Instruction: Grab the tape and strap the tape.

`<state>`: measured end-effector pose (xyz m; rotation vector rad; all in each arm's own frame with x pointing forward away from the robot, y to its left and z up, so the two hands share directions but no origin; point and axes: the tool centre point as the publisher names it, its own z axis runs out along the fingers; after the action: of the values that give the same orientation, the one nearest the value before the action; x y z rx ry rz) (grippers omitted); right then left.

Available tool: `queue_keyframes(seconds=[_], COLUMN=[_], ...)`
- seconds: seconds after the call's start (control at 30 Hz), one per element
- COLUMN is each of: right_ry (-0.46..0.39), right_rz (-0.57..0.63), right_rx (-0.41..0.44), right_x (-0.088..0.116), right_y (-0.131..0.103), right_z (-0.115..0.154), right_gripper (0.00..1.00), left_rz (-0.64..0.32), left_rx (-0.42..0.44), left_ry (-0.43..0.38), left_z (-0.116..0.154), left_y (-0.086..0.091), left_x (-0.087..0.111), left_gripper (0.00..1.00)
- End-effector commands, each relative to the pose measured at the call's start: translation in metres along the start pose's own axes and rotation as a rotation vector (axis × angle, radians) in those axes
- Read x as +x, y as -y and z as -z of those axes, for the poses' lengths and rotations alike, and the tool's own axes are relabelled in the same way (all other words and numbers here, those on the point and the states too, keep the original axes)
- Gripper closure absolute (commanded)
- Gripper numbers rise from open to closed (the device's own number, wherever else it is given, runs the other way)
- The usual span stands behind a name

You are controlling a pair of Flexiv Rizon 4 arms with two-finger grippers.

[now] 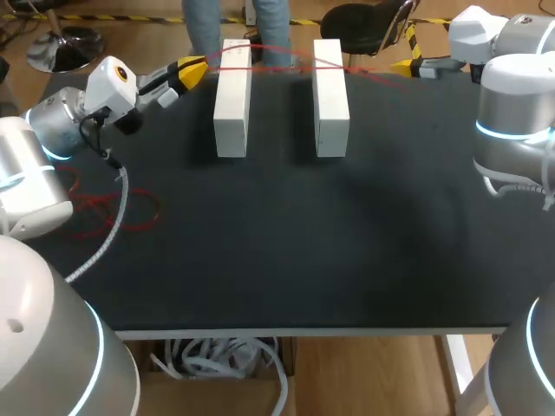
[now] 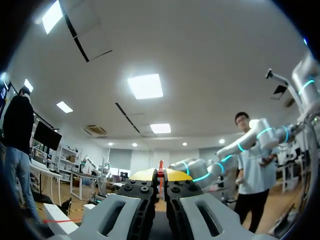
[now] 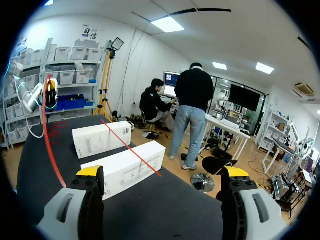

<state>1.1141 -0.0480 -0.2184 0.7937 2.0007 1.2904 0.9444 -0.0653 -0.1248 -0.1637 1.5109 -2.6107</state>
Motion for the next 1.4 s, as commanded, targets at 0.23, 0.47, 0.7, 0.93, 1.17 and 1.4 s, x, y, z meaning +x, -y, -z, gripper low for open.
queue_keyframes(seconds=[0.23,0.47,0.7,0.93,1.17,1.4], right_ry=[-0.002,-0.002,-0.002,-0.002,-0.002,-0.002], right_rz=[0.000,0.000,0.000,0.000,0.000,0.000], right_rx=[-0.001,-0.001,-0.001,-0.001,-0.001,-0.001], right_x=[-0.001,-0.001,-0.001,-0.001,-0.001,-0.001], right_y=[0.000,0.000,0.000,0.000,0.000,0.000], right_z=[0.000,0.000,0.000,0.000,0.000,0.000], right_gripper=[0.00,0.00,0.00,0.00,0.00,0.00], left_rz=[-0.015,-0.027,-0.032,-0.052,-0.078,-0.085], left_rx=[-0.011,-0.017,-0.016,-0.008,0.000,0.001], left_ry=[0.062,-0.010,-0.035,-0.056,-0.088,-0.097], left_z=[-0.003,-0.005,-0.005,-0.007,-0.011,-0.013], left_y=[0.003,0.004,0.005,0.008,0.012,0.015], left_x=[0.001,-0.004,-0.008,-0.006,-0.004,-0.003], left_gripper=[1.00,1.00,1.00,1.00,1.00,1.00])
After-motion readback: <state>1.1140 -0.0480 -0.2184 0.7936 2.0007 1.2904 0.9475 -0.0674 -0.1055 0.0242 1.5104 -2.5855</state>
